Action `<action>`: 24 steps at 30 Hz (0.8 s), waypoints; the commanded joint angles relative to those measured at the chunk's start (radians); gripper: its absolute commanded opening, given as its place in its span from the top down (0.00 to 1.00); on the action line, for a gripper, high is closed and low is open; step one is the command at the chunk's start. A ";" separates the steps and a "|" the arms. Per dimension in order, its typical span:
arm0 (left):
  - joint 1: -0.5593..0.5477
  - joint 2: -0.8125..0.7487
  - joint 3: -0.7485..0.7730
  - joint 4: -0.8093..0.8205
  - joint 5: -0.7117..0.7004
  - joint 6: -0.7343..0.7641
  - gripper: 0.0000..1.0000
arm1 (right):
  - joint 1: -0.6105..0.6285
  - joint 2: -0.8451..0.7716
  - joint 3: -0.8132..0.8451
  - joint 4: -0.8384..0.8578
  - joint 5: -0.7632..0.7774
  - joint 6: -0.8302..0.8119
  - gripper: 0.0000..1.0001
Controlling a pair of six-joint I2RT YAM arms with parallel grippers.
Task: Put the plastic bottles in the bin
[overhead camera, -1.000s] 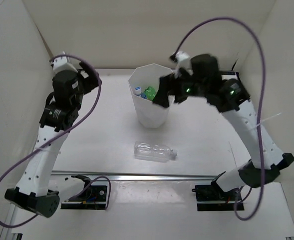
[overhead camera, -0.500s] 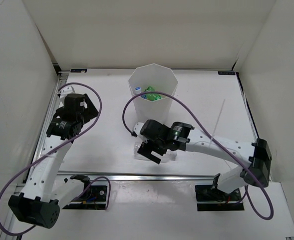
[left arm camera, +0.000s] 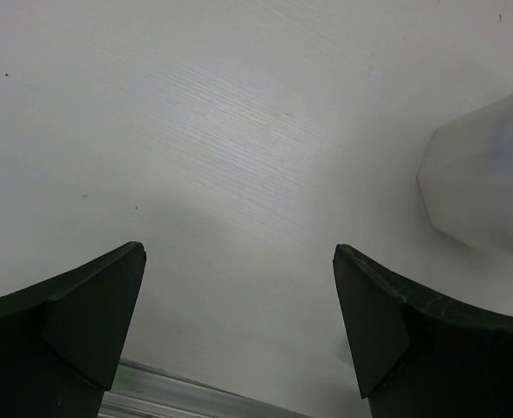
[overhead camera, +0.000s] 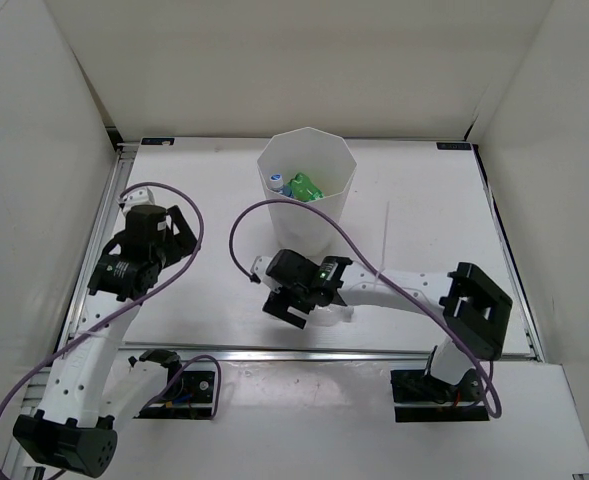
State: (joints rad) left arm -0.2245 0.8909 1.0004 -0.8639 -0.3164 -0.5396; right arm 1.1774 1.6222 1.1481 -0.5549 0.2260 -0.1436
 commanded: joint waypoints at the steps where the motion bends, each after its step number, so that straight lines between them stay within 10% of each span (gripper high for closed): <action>1: 0.004 -0.032 -0.011 -0.029 0.043 0.010 0.00 | -0.030 0.040 -0.007 0.101 -0.068 -0.016 0.04; 14: 0.004 -0.060 -0.020 -0.075 0.011 -0.010 0.00 | -0.121 0.113 -0.007 0.056 -0.278 0.045 0.33; 24: 0.004 -0.070 -0.011 -0.084 -0.061 -0.028 0.00 | -0.033 0.045 0.299 -0.166 -0.206 0.150 0.52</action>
State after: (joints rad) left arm -0.2245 0.8383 0.9749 -0.9428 -0.3264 -0.5594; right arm 1.0782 1.7374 1.2964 -0.6502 -0.0078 -0.0307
